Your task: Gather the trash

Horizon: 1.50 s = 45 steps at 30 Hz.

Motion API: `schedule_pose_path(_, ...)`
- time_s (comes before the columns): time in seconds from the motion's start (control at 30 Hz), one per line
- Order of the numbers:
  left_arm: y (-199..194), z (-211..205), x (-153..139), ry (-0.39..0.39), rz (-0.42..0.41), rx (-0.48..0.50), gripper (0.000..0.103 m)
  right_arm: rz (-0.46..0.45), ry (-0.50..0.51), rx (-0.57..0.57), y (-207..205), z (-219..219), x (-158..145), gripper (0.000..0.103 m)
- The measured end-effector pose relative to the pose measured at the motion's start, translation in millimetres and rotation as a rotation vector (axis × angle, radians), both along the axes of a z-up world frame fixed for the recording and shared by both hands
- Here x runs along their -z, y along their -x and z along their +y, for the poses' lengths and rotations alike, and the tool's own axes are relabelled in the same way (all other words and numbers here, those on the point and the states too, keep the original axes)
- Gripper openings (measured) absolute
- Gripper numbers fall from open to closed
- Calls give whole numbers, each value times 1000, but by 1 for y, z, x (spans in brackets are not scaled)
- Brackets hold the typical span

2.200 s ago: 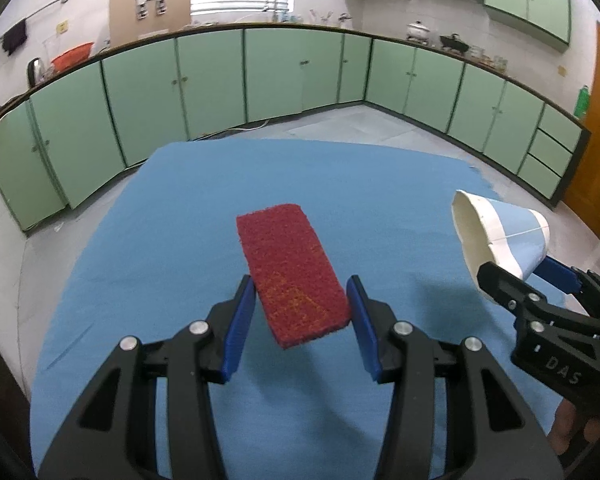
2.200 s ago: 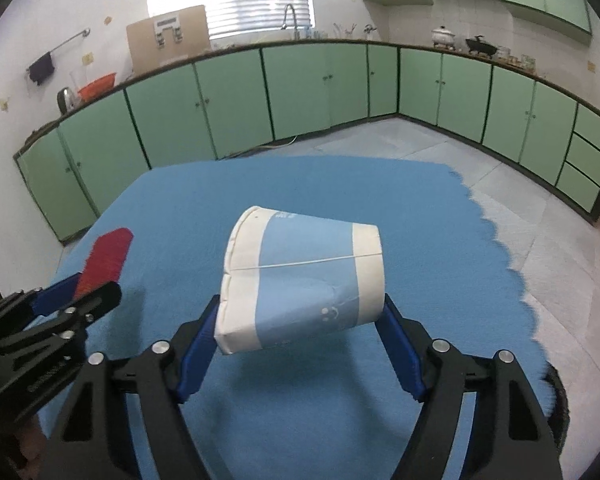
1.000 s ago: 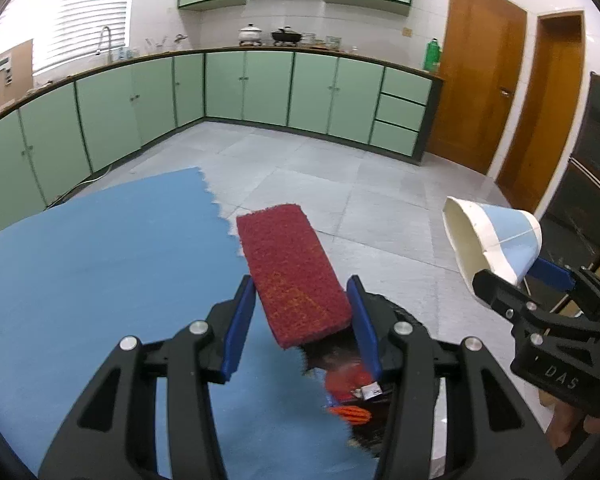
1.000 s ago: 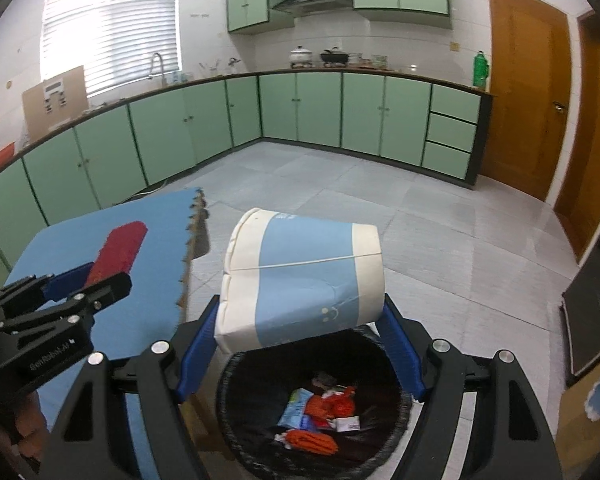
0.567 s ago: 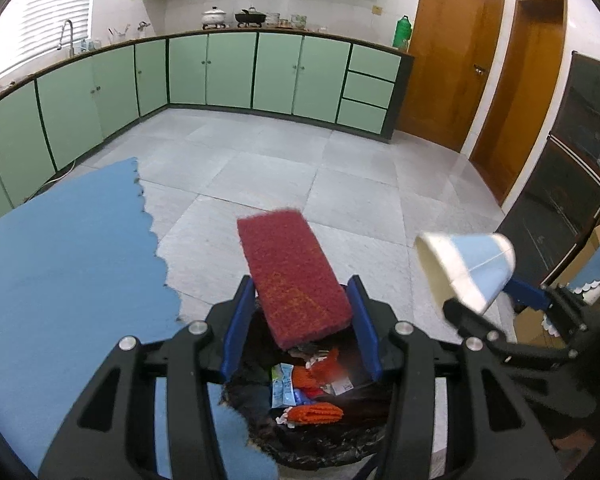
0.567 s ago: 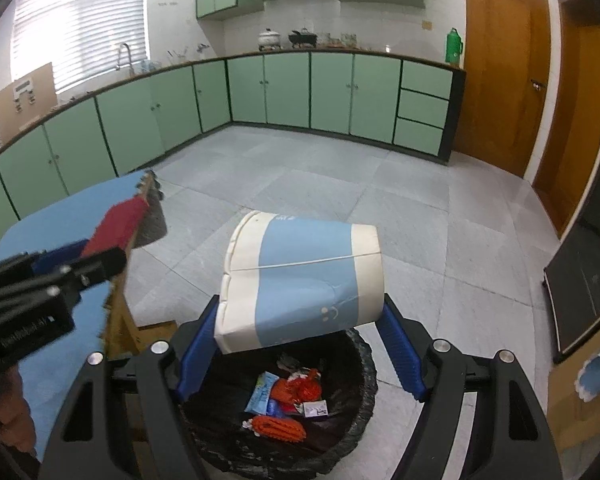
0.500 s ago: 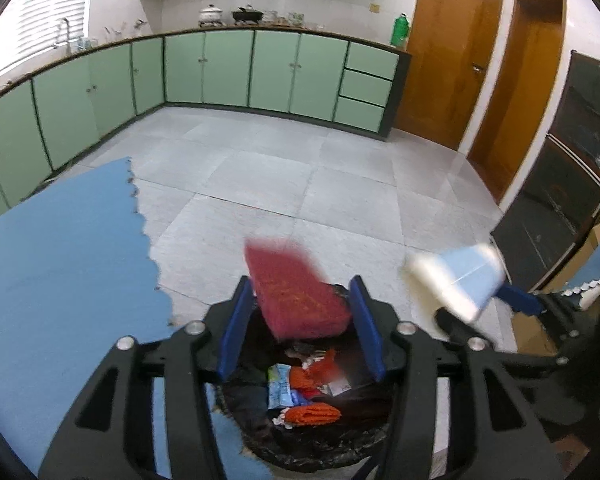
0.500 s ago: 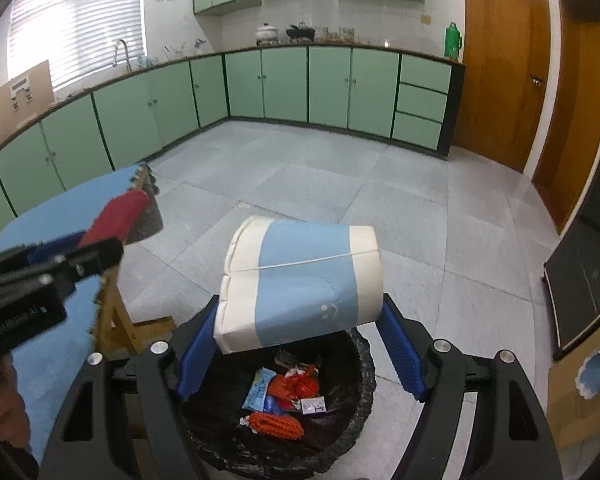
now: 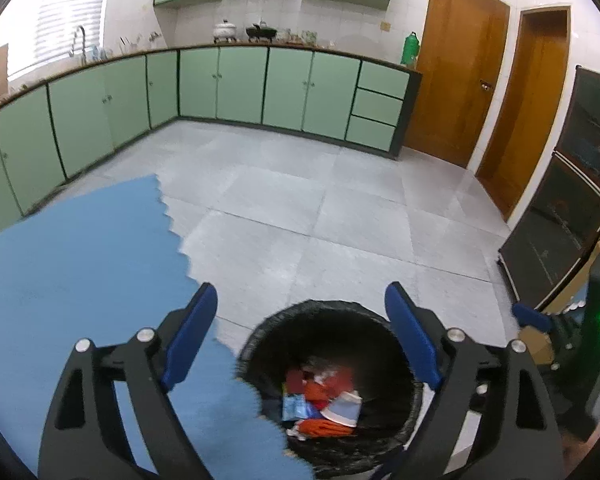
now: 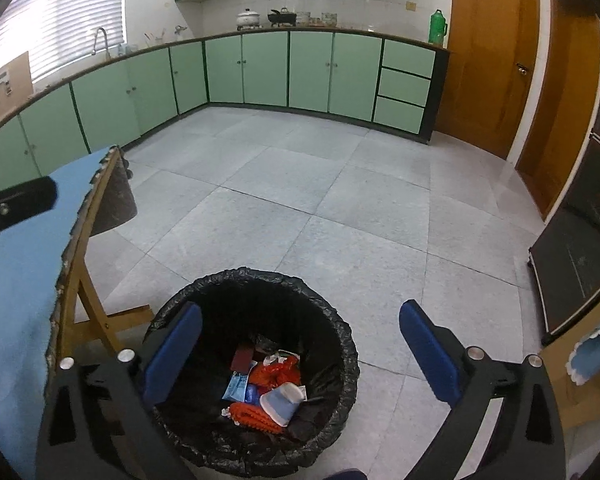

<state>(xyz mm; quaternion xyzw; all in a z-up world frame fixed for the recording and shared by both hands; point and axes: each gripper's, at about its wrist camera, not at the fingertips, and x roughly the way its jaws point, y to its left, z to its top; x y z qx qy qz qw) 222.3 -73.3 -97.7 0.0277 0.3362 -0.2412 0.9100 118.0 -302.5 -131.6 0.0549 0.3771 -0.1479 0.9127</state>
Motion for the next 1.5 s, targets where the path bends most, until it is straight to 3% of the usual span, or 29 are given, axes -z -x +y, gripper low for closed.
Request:
schedule_pose_path(0.3, 29, 35, -22, -25, -53, -57, 88, -73, -55, -29, 17, 18, -44, 97)
schedule_pose_path(0.67, 86, 57, -46, -36, -93, -97, 89, -116, -48, -60, 56, 48, -89, 97)
schedule_pose_path(1.13, 153, 76, -67, -17, -120, -162, 89, -157, -61, -85, 103, 54, -118, 97)
schedule_pose_path(1.5, 183, 88, -88, 12, -151, -198, 89, -193, -48, -135, 133, 71, -131, 97)
